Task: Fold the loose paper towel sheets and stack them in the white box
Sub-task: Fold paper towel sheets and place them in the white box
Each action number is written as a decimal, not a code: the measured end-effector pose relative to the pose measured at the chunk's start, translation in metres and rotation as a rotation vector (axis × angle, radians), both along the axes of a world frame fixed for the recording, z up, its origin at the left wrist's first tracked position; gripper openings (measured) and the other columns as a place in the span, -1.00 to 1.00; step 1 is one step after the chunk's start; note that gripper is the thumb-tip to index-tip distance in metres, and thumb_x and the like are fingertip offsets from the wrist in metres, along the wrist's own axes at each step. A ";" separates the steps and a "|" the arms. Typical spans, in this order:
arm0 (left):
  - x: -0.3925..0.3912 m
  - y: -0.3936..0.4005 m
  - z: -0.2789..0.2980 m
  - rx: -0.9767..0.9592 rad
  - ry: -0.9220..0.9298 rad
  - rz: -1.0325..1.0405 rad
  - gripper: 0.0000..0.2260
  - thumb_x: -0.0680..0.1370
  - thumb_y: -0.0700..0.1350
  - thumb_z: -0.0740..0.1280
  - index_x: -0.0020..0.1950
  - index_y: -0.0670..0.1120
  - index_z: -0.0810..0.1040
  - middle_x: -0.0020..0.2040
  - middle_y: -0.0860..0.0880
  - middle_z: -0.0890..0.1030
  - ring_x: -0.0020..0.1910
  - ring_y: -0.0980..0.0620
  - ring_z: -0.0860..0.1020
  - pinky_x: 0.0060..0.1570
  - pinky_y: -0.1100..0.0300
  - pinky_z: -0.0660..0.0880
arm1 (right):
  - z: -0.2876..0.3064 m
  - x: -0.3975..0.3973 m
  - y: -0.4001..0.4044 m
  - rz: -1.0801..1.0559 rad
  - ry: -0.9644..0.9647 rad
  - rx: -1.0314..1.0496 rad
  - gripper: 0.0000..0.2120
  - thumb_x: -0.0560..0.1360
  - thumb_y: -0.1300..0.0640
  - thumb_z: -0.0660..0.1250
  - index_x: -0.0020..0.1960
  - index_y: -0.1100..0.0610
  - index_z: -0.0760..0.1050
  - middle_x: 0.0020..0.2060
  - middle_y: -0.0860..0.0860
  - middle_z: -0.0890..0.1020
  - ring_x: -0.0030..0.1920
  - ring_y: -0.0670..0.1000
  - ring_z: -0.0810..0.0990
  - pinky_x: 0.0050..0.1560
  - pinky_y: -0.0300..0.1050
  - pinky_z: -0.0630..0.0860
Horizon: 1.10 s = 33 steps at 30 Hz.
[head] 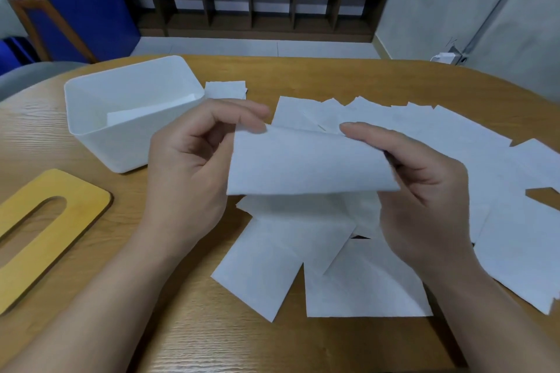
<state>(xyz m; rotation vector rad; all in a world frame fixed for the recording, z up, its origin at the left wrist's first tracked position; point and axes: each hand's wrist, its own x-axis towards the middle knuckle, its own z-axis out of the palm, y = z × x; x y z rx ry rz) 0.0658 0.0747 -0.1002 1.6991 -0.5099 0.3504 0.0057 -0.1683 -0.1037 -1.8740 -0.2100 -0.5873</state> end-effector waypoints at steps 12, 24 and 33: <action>-0.003 -0.004 0.005 -0.220 0.251 -0.068 -0.82 0.69 -0.36 0.35 0.02 -0.18 0.72 0.30 -0.03 0.73 0.30 -0.02 0.69 0.09 0.06 0.61 | 0.009 0.002 -0.019 0.326 0.227 0.476 -0.64 0.69 0.33 0.06 0.24 0.30 0.63 0.38 0.18 0.67 0.15 0.12 0.69 0.03 -0.03 0.57; -0.013 0.008 -0.010 0.400 0.390 -0.179 -0.57 0.69 -0.35 0.29 0.14 0.17 0.76 -0.06 0.10 0.76 -0.24 -0.07 0.64 -0.18 0.08 0.53 | -0.005 -0.012 -0.025 0.180 0.678 -0.247 -0.83 0.52 0.01 0.63 0.07 -0.18 0.73 -0.09 -0.14 0.75 -0.32 -0.06 0.64 -0.13 -0.21 0.64; 0.002 -0.010 -0.037 0.824 -0.041 -0.107 -0.65 0.69 -0.12 0.40 0.45 0.17 0.61 0.38 0.24 0.57 0.39 0.11 0.46 0.39 0.11 0.42 | -0.013 -0.015 -0.017 0.135 0.480 -0.492 -0.85 0.51 -0.04 0.61 0.05 -0.17 0.70 -0.12 -0.26 0.69 -0.09 -0.11 0.69 -0.09 -0.30 0.58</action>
